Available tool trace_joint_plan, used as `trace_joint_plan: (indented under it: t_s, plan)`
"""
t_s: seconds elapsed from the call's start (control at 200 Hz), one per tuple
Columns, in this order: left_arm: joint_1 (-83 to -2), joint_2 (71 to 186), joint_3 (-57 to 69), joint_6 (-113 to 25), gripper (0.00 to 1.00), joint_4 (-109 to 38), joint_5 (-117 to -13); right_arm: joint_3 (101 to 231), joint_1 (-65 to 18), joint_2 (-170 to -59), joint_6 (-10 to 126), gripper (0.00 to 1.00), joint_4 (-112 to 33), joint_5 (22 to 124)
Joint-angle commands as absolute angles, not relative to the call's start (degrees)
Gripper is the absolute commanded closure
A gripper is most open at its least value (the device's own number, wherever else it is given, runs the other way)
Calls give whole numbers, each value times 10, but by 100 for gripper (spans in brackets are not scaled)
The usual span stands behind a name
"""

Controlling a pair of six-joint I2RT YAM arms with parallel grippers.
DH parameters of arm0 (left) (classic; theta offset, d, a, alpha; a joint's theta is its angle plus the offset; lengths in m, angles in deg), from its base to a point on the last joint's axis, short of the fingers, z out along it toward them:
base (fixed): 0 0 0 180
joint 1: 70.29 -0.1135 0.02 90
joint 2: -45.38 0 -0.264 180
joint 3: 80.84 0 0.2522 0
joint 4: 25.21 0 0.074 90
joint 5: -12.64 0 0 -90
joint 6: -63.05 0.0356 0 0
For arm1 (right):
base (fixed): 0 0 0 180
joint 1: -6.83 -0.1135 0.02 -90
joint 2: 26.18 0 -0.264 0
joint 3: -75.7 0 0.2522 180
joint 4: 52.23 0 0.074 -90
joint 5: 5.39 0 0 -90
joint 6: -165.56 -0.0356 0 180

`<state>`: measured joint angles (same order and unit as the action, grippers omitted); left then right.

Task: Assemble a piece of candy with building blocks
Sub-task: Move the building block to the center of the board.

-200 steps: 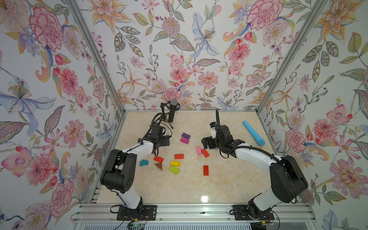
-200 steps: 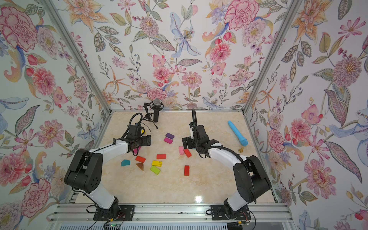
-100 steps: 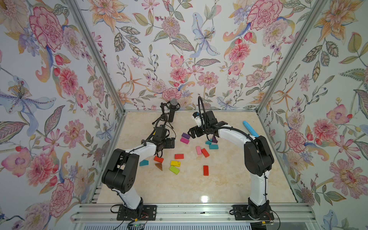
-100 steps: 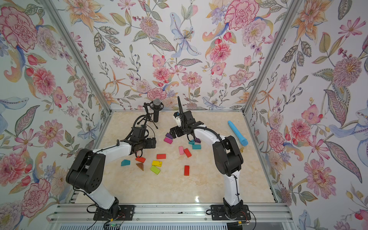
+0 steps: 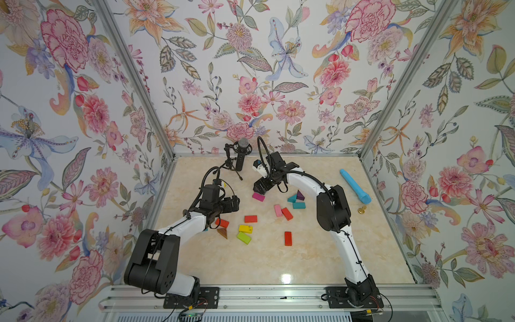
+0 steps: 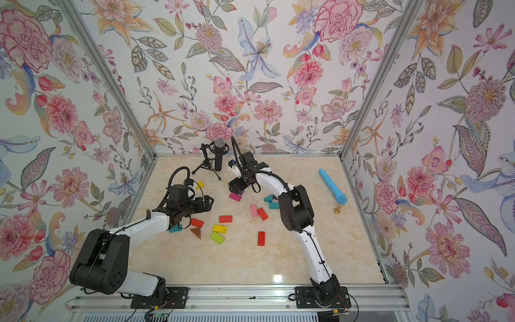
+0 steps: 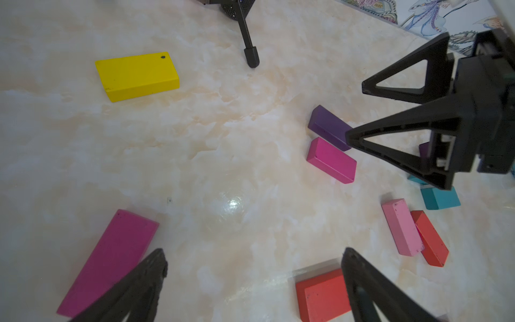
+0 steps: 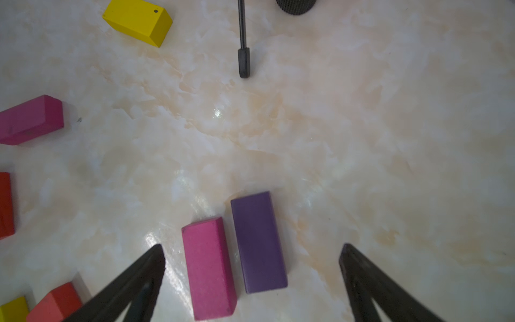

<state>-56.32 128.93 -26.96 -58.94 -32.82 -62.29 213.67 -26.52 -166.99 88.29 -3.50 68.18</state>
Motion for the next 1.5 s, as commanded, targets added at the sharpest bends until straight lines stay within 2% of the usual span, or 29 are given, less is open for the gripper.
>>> trace_joint_plan:
  t_s: [0.0,0.305,0.741,1.056,1.171,1.391,1.456,1.496]
  plan:
    - [-576,1276,-291,-605,1,-309,-595,2194,-271,-1706,938,0,33,664]
    - [-579,1250,-298,-616,1,-303,-595,2266,-283,-1764,968,0,84,677]
    - [-584,1234,-310,-646,1,-272,-580,2217,-329,-1754,1048,1,108,797]
    - [-587,1233,-314,-649,1,-269,-575,2171,-339,-1728,1104,48,108,831]
    - [-588,1226,-322,-647,1,-271,-579,2147,-338,-1705,1118,58,107,808]
    - [-590,1227,-347,-648,1,-257,-581,2078,-336,-1648,1134,55,81,754]
    - [-590,1232,-348,-652,1,-250,-577,2078,-335,-1644,1132,51,78,742]
    - [-590,1234,-349,-655,1,-245,-574,2079,-335,-1645,1130,45,75,740]
